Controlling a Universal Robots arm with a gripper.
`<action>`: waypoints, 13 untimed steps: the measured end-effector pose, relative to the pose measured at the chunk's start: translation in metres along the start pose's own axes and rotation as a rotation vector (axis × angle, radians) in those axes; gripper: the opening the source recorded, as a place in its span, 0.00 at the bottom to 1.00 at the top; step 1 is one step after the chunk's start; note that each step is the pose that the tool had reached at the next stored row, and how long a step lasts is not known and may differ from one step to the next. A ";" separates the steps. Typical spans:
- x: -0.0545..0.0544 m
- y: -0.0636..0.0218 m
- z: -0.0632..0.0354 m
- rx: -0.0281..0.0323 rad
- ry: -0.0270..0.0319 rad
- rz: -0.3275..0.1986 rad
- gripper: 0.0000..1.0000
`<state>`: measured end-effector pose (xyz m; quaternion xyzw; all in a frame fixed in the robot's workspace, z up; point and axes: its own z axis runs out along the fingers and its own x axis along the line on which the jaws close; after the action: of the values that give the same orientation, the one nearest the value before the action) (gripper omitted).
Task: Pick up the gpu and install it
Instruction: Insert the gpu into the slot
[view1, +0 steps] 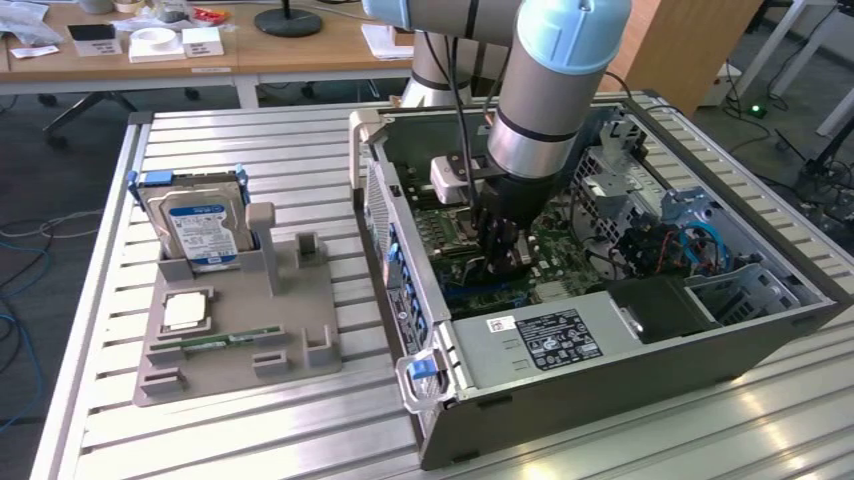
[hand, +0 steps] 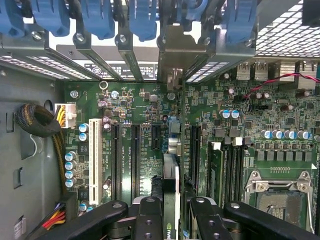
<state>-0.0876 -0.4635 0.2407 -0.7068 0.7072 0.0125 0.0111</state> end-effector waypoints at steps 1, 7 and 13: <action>0.000 0.0000 0.0001 0.0000 0.0000 0.000 0.26; 0.000 0.0000 0.0002 0.0001 0.0000 0.000 0.26; 0.000 0.0007 0.0003 0.0001 -0.0001 0.000 0.26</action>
<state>-0.0882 -0.4634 0.2404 -0.7067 0.7073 0.0125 0.0112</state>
